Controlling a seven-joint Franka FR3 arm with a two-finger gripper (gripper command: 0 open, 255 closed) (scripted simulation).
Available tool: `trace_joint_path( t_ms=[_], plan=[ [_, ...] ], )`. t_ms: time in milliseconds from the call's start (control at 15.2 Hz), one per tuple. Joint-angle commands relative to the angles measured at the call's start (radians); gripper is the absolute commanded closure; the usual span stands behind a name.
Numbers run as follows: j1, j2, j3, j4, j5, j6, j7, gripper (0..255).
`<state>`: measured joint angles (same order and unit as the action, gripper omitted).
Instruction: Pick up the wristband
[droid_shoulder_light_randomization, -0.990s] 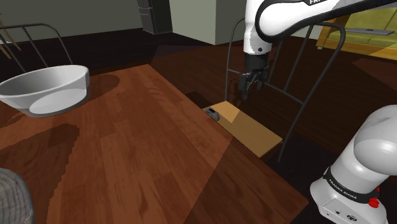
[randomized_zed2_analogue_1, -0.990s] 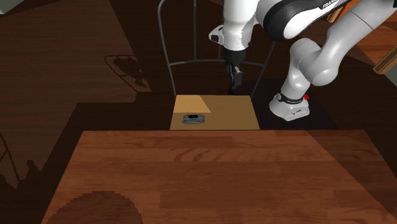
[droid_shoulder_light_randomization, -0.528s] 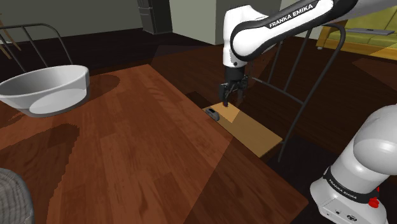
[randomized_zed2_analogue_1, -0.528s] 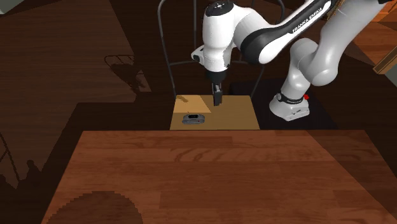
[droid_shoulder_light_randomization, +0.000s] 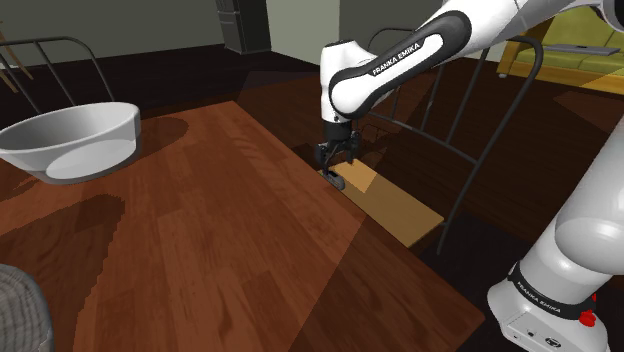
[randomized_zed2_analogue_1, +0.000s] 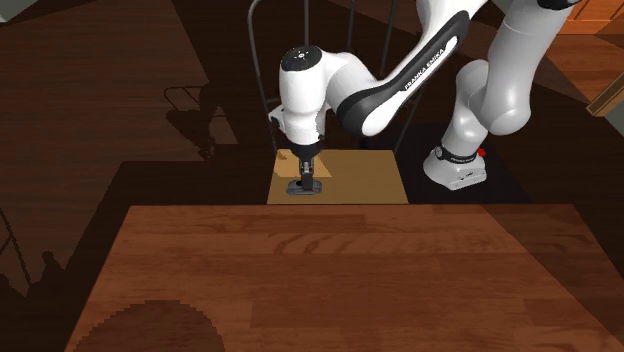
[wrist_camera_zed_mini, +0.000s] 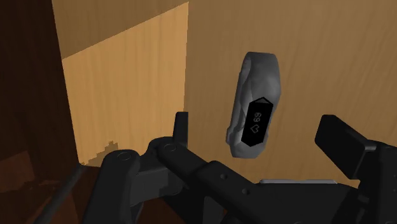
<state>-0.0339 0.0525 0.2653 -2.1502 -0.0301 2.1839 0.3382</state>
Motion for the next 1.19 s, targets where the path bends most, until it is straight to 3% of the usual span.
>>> trace_joint_path(
  t_ms=[0,594,660,1122],
  plan=[
    [0.007,0.050,0.003,0.034,-0.017,0.020,0.026,0],
    [0.011,0.109,-0.001,-0.004,-0.040,0.114,0.043,0],
    [0.011,0.109,-0.001,-0.004,-0.040,0.115,0.043,255],
    [0.011,0.107,-0.001,-0.005,-0.040,0.114,0.043,255]
  ],
)
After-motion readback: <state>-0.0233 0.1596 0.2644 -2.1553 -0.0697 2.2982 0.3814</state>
